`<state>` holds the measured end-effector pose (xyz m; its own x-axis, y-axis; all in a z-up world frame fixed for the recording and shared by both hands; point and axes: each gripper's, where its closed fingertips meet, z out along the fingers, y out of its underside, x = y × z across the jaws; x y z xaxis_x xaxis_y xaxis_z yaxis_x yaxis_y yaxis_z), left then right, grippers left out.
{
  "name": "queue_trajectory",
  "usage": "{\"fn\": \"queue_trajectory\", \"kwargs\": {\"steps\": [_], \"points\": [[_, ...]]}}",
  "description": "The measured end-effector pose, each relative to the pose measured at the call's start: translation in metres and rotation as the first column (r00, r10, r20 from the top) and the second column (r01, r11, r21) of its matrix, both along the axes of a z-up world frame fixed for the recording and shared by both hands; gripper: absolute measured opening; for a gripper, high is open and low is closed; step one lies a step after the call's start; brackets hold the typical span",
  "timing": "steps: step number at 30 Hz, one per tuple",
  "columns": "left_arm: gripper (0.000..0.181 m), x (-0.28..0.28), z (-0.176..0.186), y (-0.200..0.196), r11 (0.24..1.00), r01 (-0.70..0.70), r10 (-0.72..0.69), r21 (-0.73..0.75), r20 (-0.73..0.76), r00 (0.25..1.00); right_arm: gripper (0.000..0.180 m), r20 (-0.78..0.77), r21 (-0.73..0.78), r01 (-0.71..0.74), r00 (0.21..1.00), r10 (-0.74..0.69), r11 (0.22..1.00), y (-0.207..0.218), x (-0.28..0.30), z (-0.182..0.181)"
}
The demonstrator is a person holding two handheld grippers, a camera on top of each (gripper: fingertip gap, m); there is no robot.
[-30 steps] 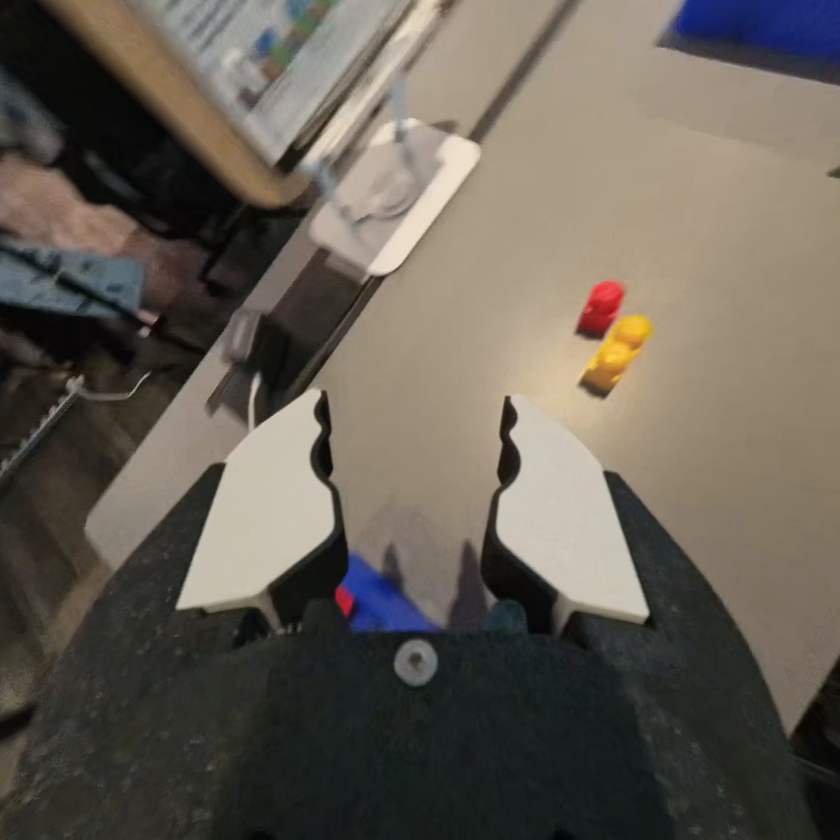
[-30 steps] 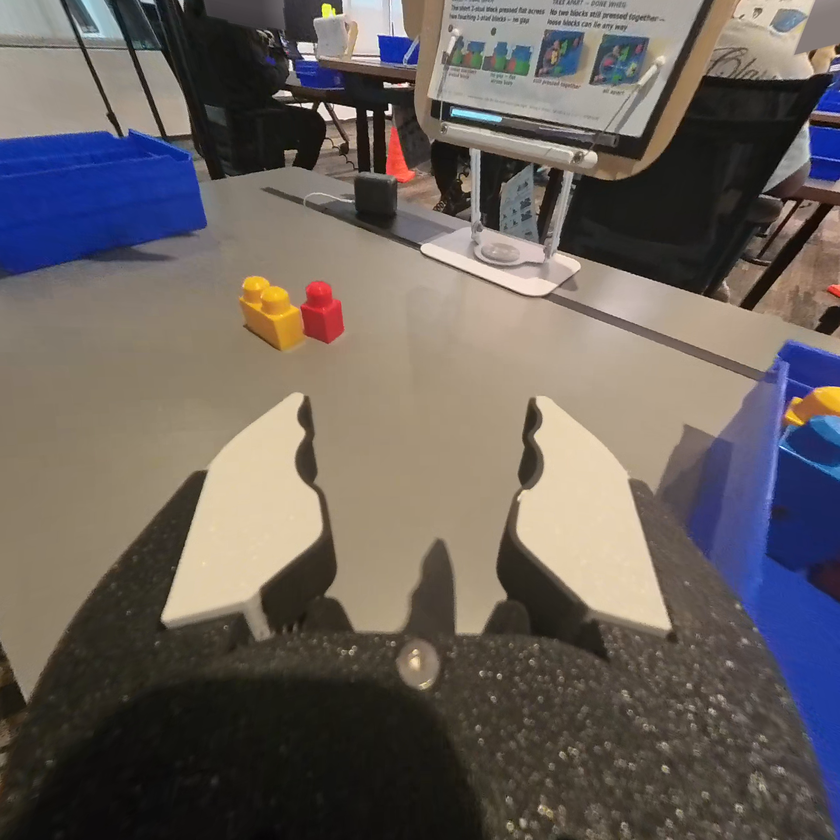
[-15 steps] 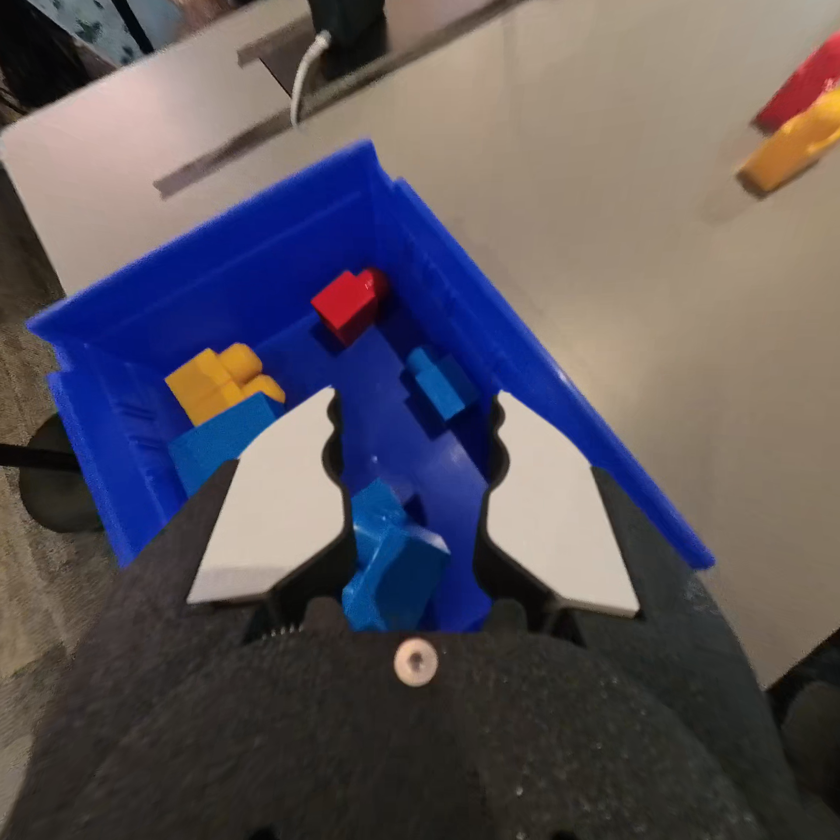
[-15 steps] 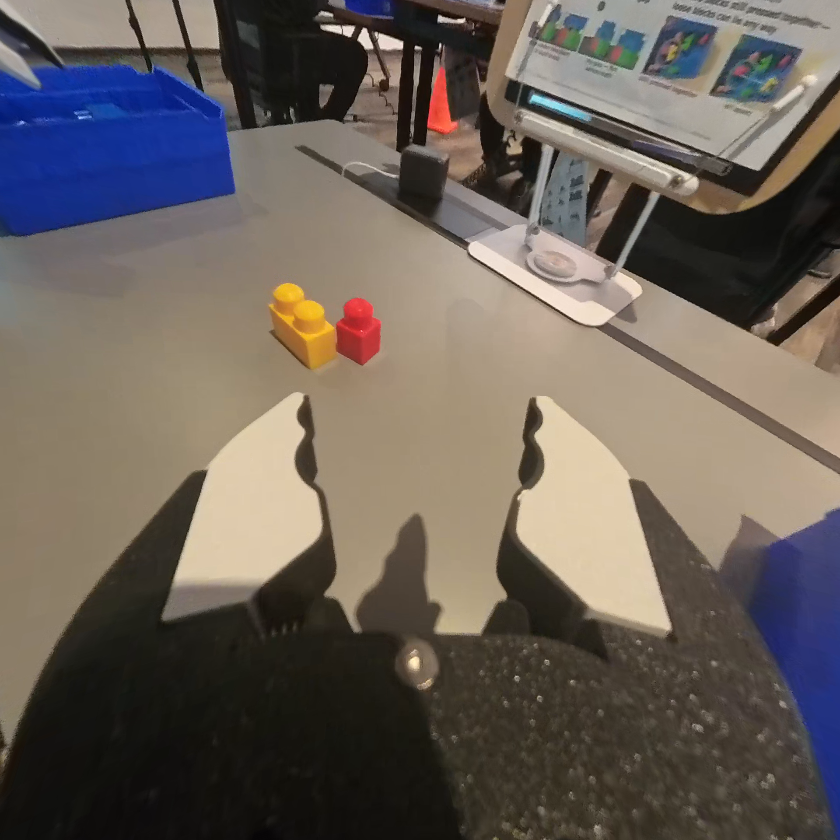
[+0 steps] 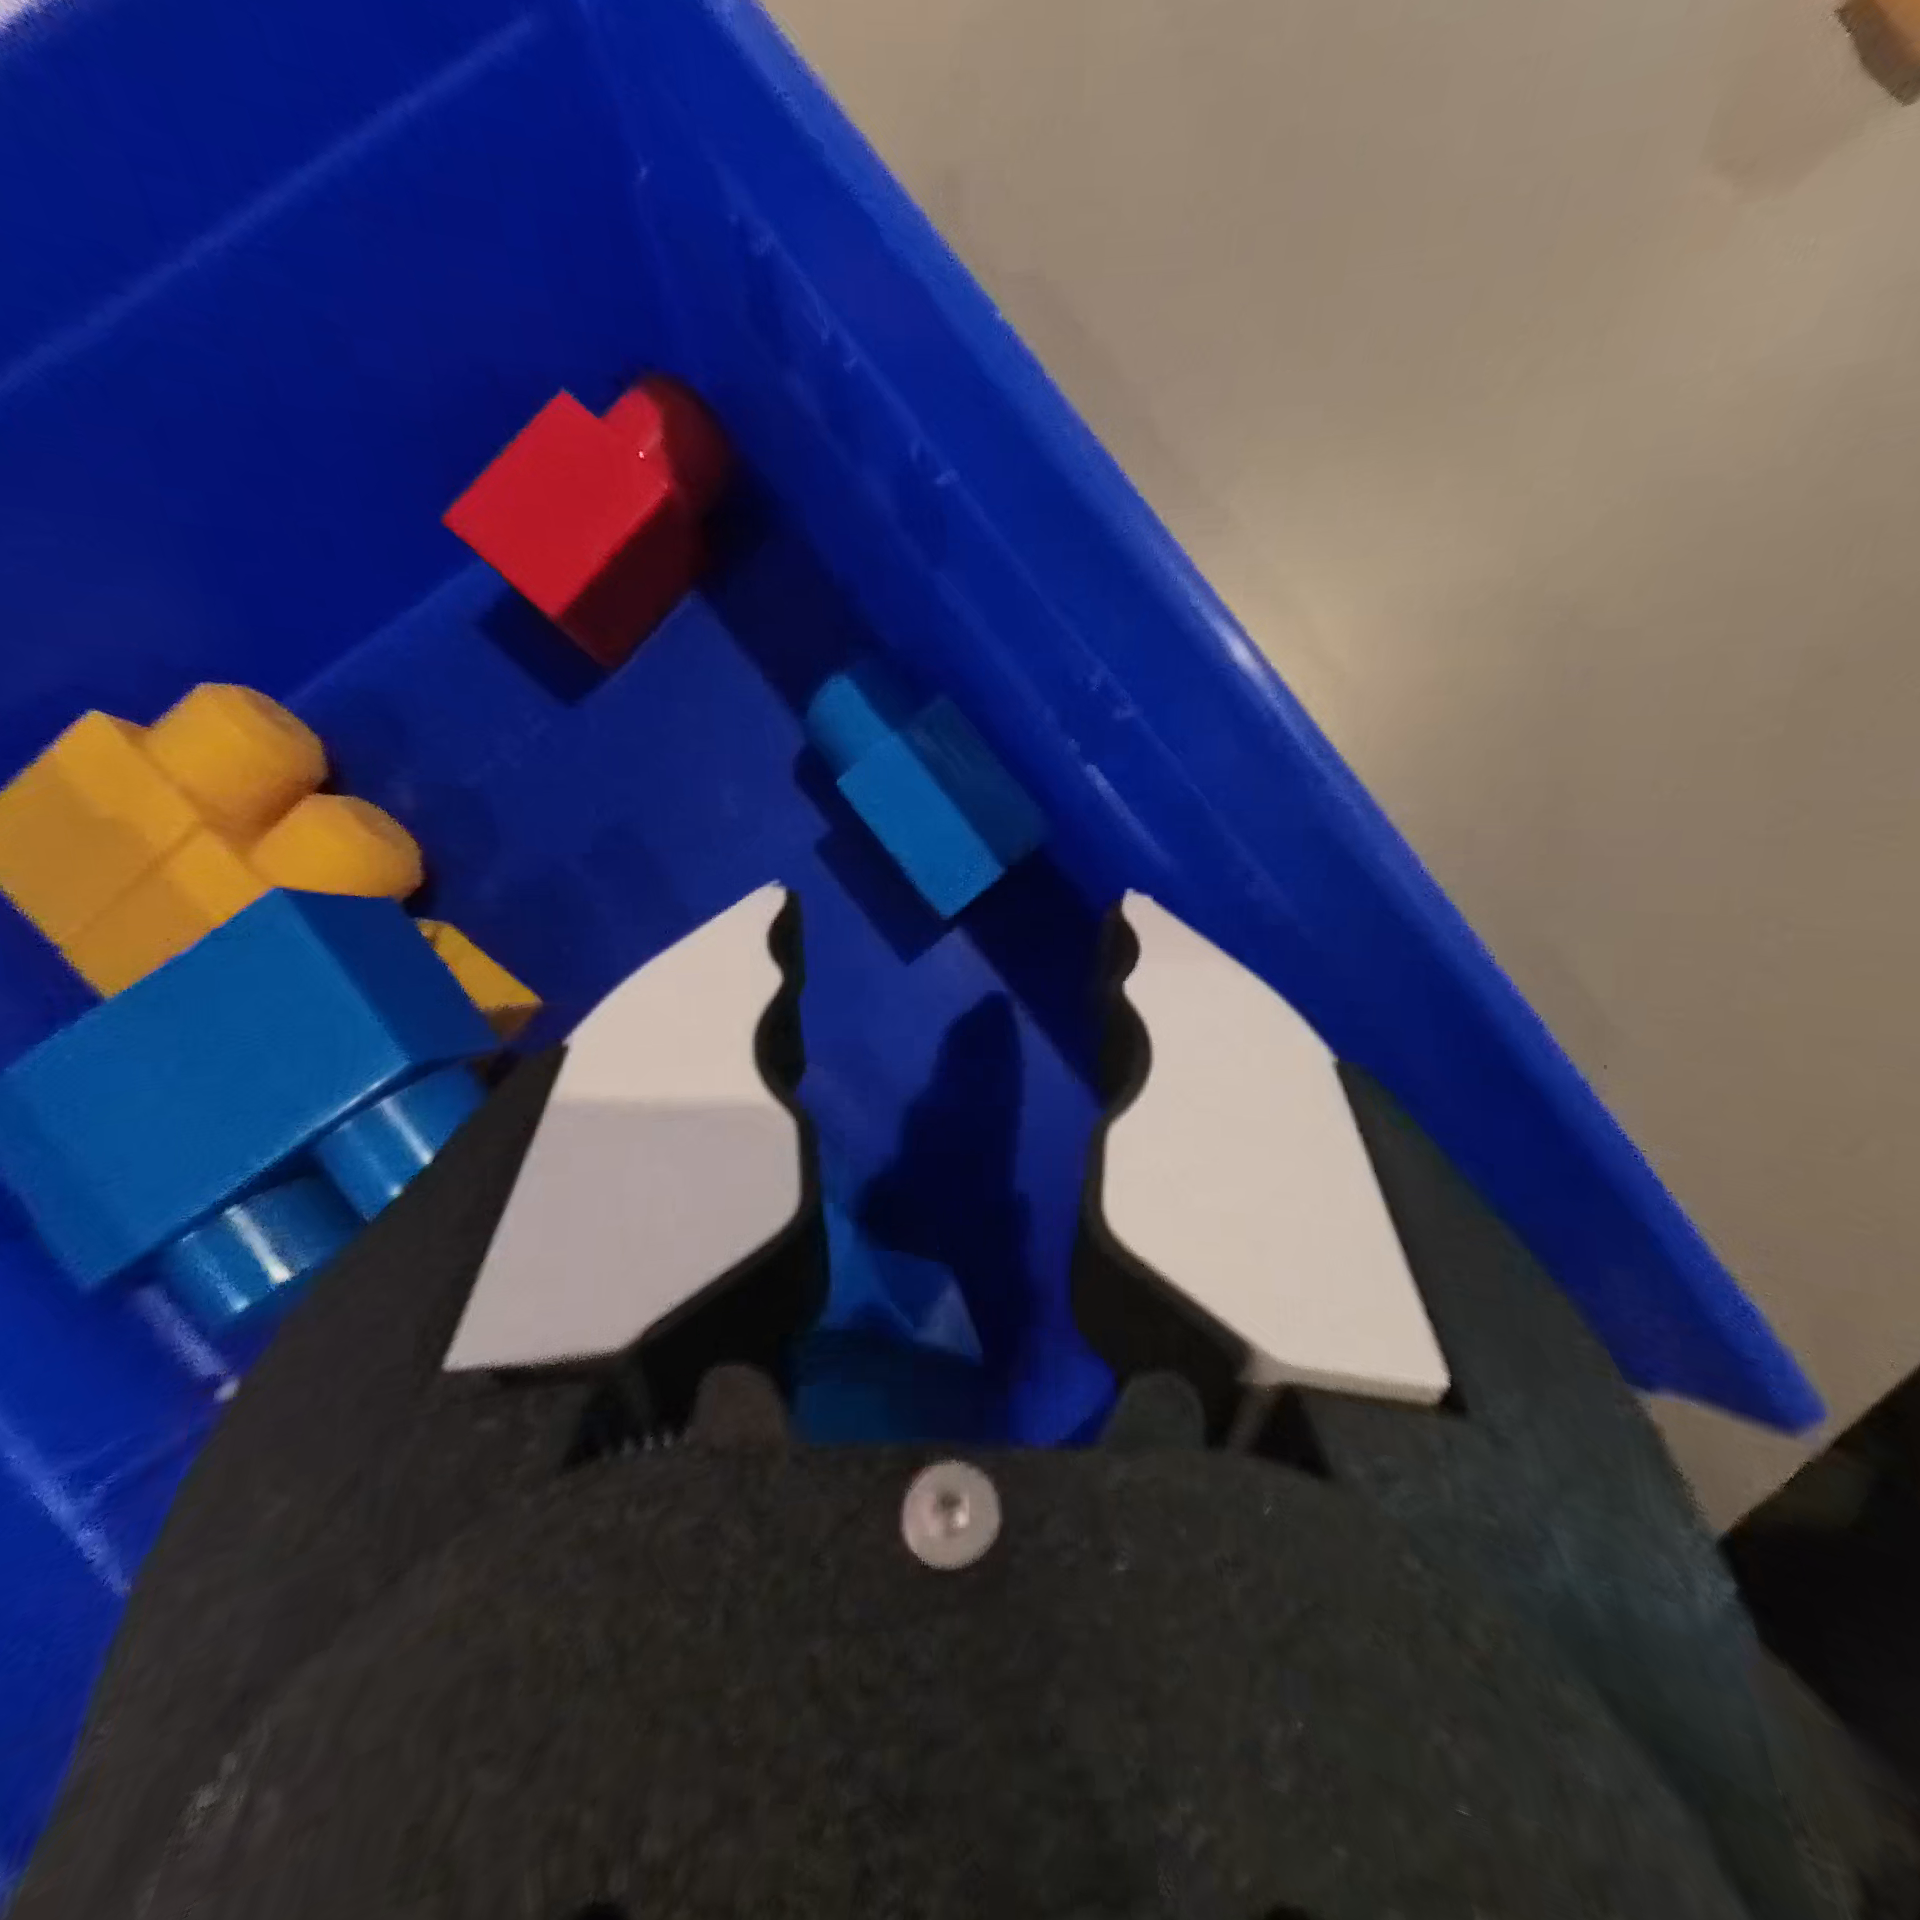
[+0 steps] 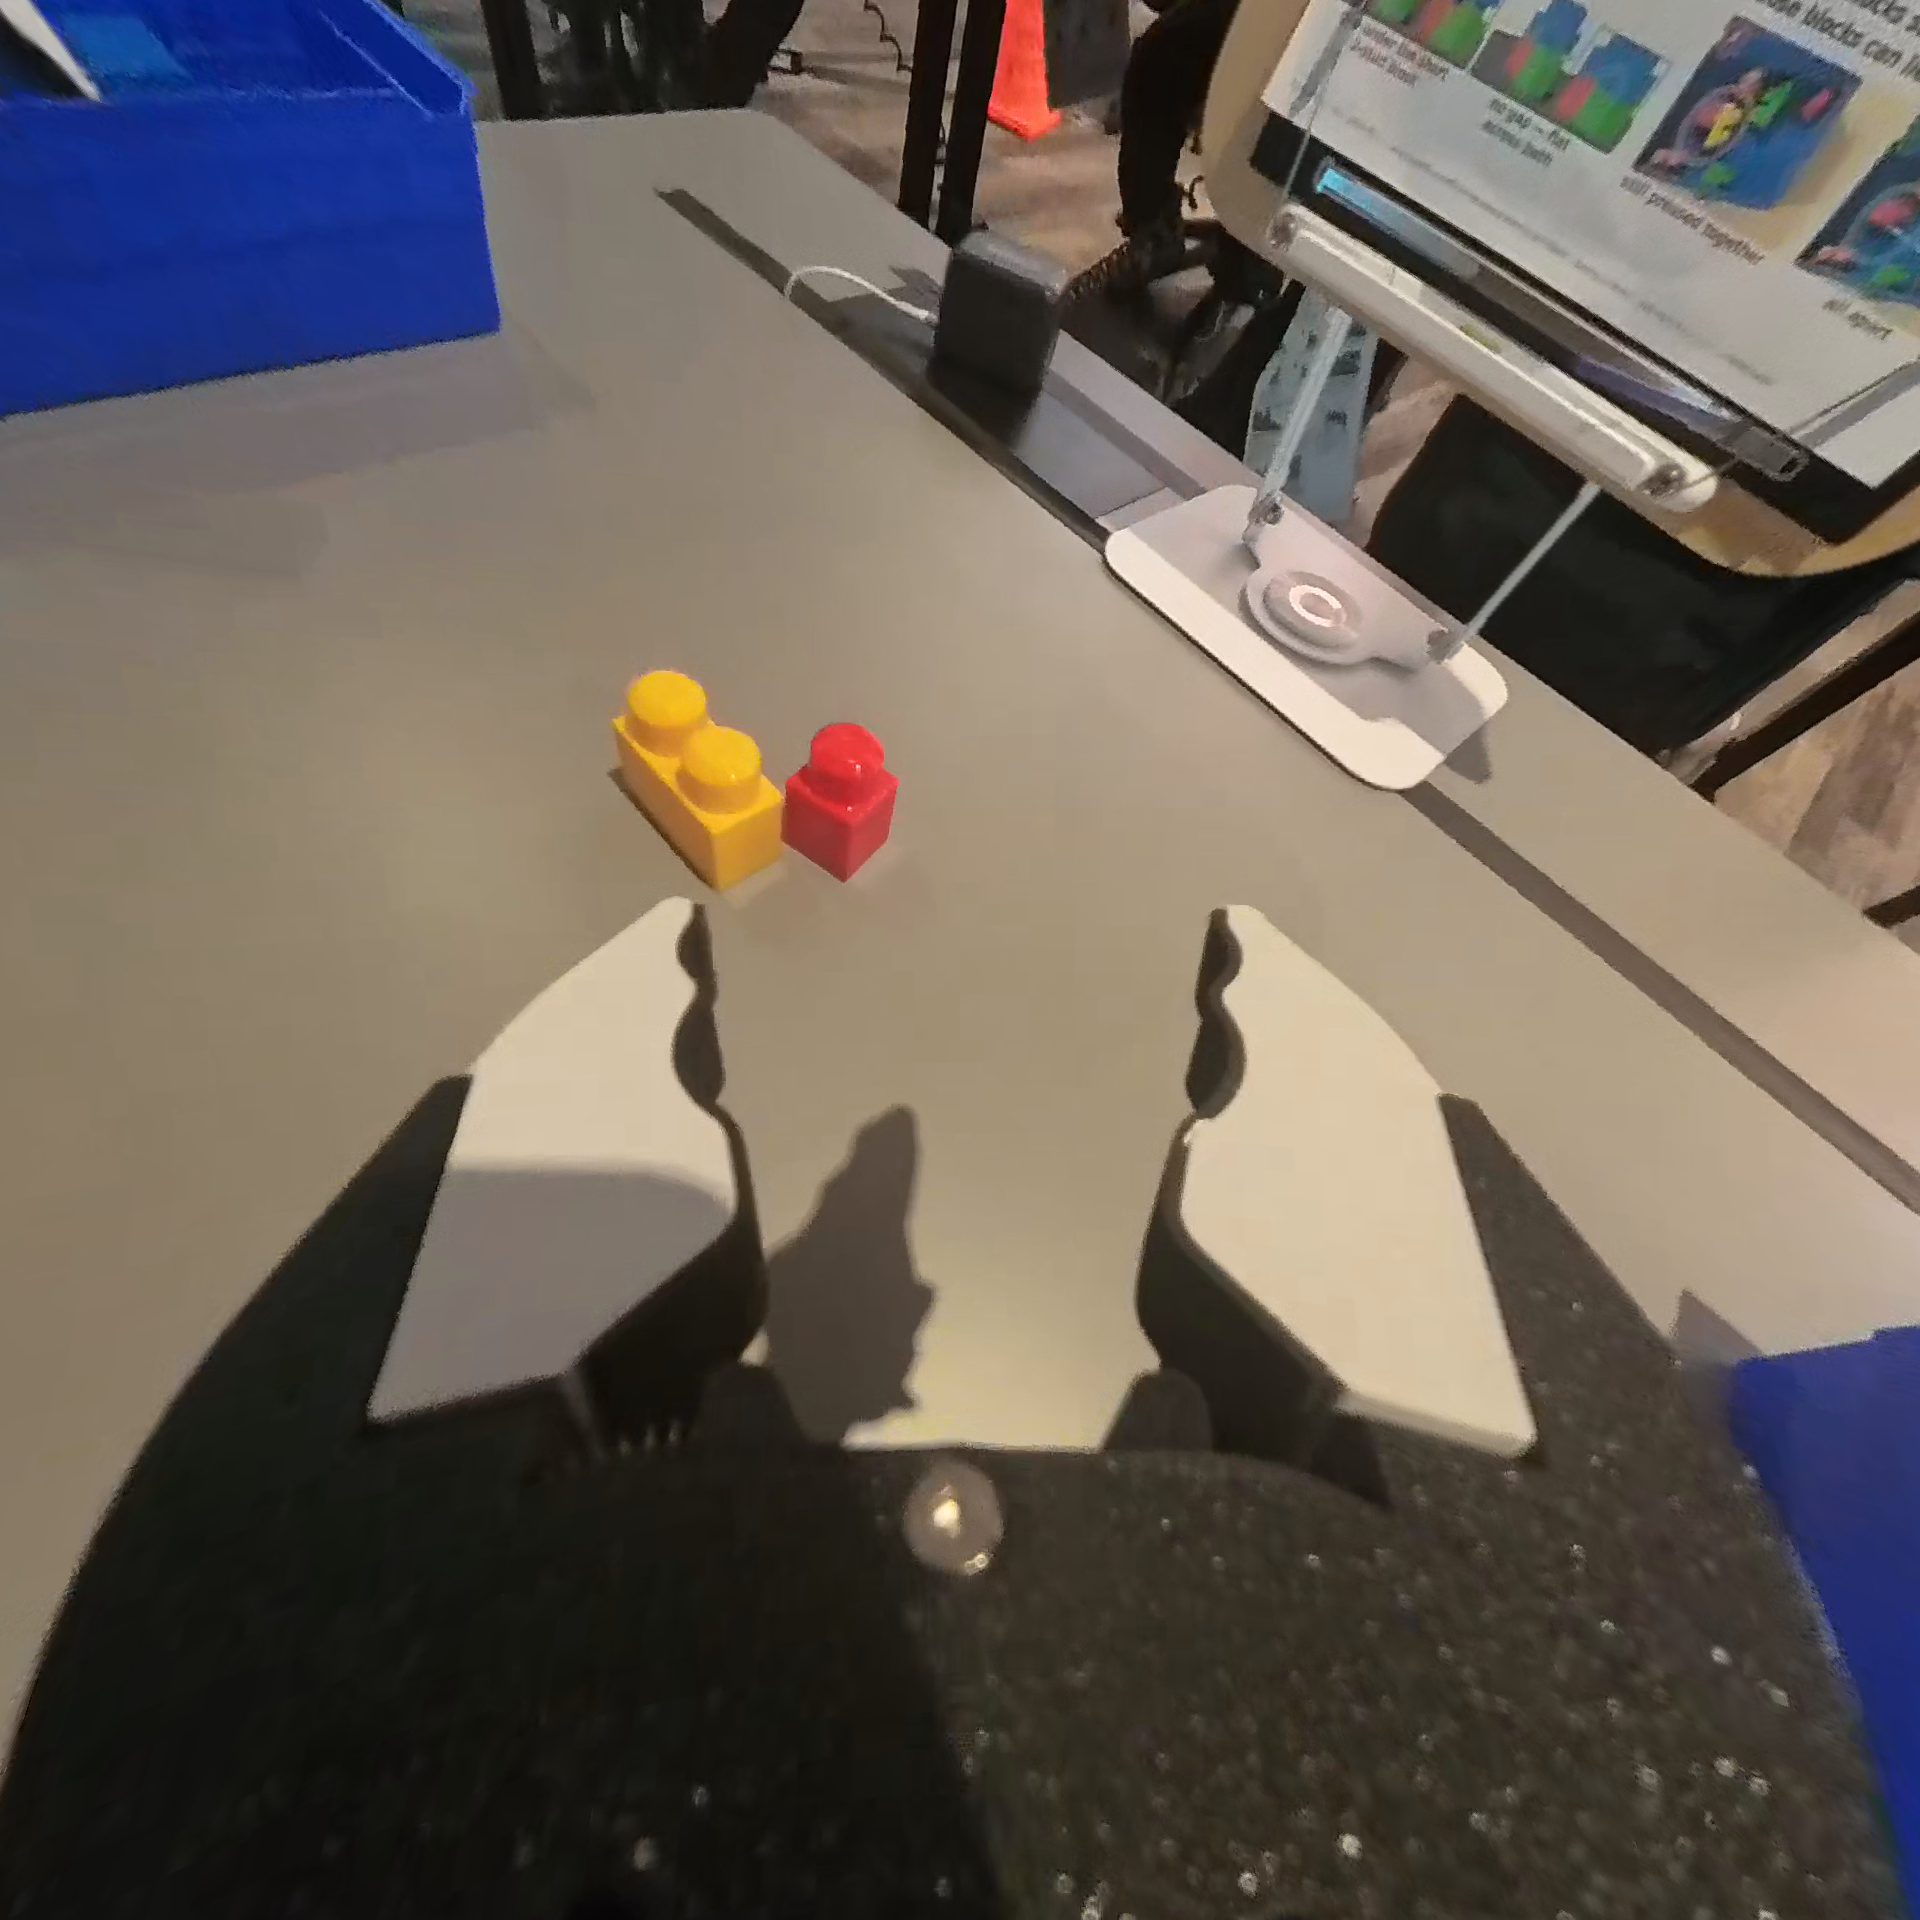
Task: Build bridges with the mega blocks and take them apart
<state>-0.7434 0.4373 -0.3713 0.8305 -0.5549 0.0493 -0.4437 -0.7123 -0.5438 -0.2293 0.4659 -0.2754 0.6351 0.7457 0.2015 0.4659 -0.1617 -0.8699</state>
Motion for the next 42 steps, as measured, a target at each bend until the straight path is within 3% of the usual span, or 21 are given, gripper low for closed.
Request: {"fn": "queue_trajectory", "kwargs": {"steps": [1, 7, 12, 16, 19, 27, 29, 30, 32, 37, 39, 42], "points": [[0.057, 0.001, -0.004, 0.004, 0.999, -0.022, 0.023, -0.029, 0.011, 1.0, 0.088, 0.006, 0.0, 0.001, 1.0, -0.001, 1.0, 0.001, -0.002, 0.001], [0.061, -0.001, -0.025, 0.025, 0.978, -0.143, 0.137, -0.15, -0.05, 0.989, 0.088, 0.024, -0.005, -0.007, 1.0, 0.008, 1.0, 0.006, -0.011, 0.002], [0.06, -0.041, -0.015, 0.032, 0.965, -0.234, 0.196, -0.117, -0.267, 0.944, 0.089, 0.036, -0.005, -0.004, 0.999, 0.004, 1.0, 0.009, -0.01, 0.005], [0.054, -0.012, 0.014, 0.034, 0.982, -0.149, 0.154, -0.12, 0.038, 0.987, 0.088, 0.043, 0.001, -0.01, 0.999, 0.01, 1.0, 0.012, -0.014, 0.01], [0.054, 0.001, 0.013, 0.03, 0.979, -0.125, 0.142, -0.163, 0.095, 0.985, 0.088, 0.055, -0.002, -0.019, 0.998, 0.019, 1.0, 0.013, -0.02, 0.01], [0.066, -0.003, -0.041, 0.022, 0.93, -0.187, 0.174, -0.318, -0.067, 0.982, 0.089, 0.088, 0.007, -0.031, 0.996, 0.03, 0.999, 0.014, -0.034, 0.016], [0.07, -0.017, -0.052, 0.021, 0.922, -0.224, 0.166, -0.315, -0.2, 0.966, 0.089, 0.093, 0.008, -0.031, 0.995, 0.03, 0.999, 0.015, -0.036, 0.018], [0.06, -0.023, -0.053, 0.024, 0.927, -0.236, 0.168, -0.292, -0.24, 0.956, 0.089, 0.096, 0.013, -0.031, 0.995, 0.03, 0.999, 0.015, -0.037, 0.019], [0.064, -0.027, -0.045, 0.027, 0.933, -0.242, 0.184, -0.268, -0.223, 0.957, 0.088, 0.101, 0.024, -0.033, 0.994, 0.031, 0.999, 0.014, -0.04, 0.022], [0.059, -0.003, -0.004, 0.034, 0.985, -0.032, 0.046, -0.168, 0.08, 0.996, 0.088, 0.099, 0.024, -0.037, 0.995, 0.034, 0.999, 0.011, -0.04, 0.022], [0.058, 0.001, 0.005, 0.036, 0.991, 0.099, -0.091, -0.084, 0.091, 0.992, 0.088, 0.083, 0.026, -0.041, 0.996, 0.038, 0.999, 0.01, -0.04, 0.021], [0.053, 0.009, 0.012, 0.037, 0.933, 0.358, -0.357, 0.041, -0.039, 0.933, 0.088, 0.07, 0.034, -0.048, 0.996, 0.046, 0.998, 0.007, -0.038, 0.019]]}}
